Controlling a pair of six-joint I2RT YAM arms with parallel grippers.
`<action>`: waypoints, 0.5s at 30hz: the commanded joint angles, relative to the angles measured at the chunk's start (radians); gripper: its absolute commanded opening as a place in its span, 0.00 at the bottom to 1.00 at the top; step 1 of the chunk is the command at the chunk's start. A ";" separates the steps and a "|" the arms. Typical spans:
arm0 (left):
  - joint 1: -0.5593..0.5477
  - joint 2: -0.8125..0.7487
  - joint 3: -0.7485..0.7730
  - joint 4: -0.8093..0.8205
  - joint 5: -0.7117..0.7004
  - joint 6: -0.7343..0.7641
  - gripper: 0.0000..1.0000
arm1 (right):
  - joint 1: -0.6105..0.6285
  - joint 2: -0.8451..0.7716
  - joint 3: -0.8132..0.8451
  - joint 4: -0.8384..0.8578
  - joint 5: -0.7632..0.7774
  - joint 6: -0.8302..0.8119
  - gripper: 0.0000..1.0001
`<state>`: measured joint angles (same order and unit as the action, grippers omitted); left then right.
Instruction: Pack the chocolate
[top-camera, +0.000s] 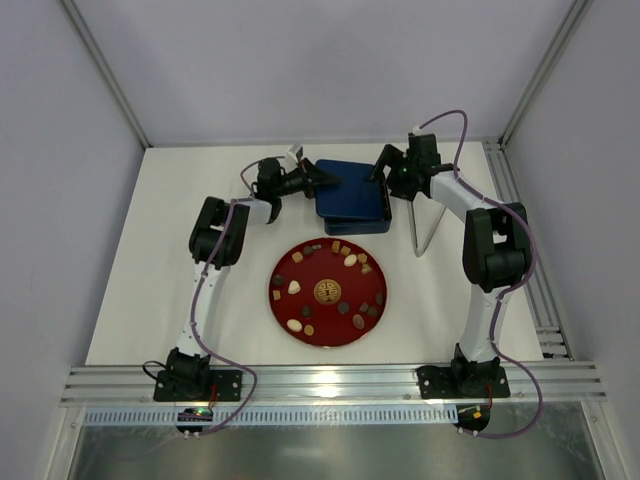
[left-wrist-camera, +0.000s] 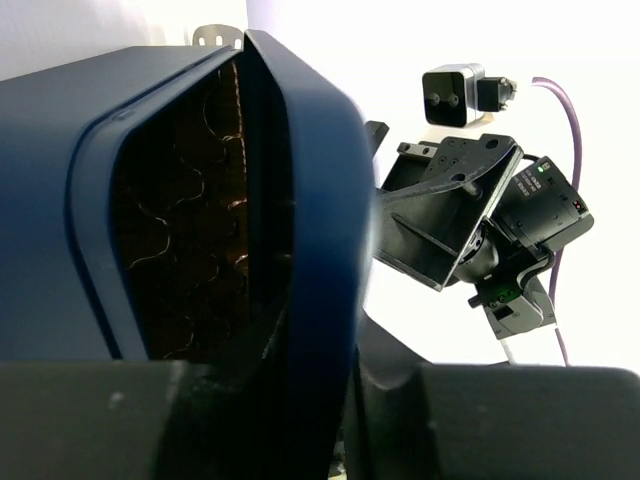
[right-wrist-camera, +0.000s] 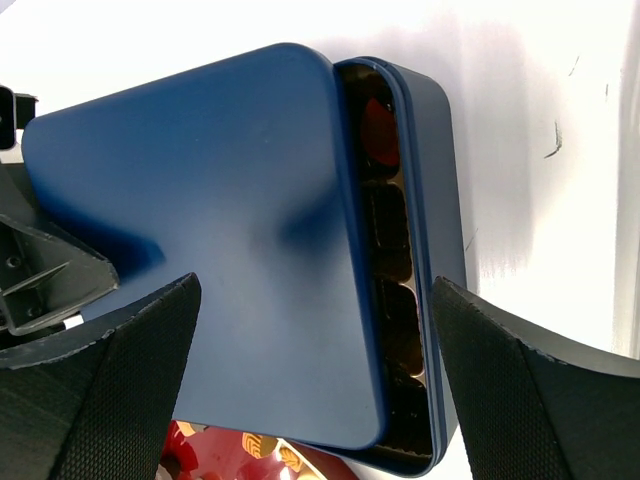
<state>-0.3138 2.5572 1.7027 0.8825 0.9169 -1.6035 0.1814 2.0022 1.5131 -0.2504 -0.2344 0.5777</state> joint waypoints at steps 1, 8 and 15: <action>-0.001 -0.025 0.008 0.052 0.017 0.024 0.25 | 0.003 -0.005 -0.001 0.040 0.021 -0.007 0.96; 0.002 -0.069 -0.037 0.019 0.010 0.060 0.34 | 0.004 -0.010 -0.005 0.046 0.026 -0.007 0.96; 0.013 -0.109 -0.080 0.001 0.019 0.083 0.35 | 0.006 -0.013 -0.014 0.046 0.024 -0.003 0.95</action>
<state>-0.3080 2.5317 1.6367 0.8703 0.9169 -1.5551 0.1818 2.0033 1.5040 -0.2447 -0.2272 0.5777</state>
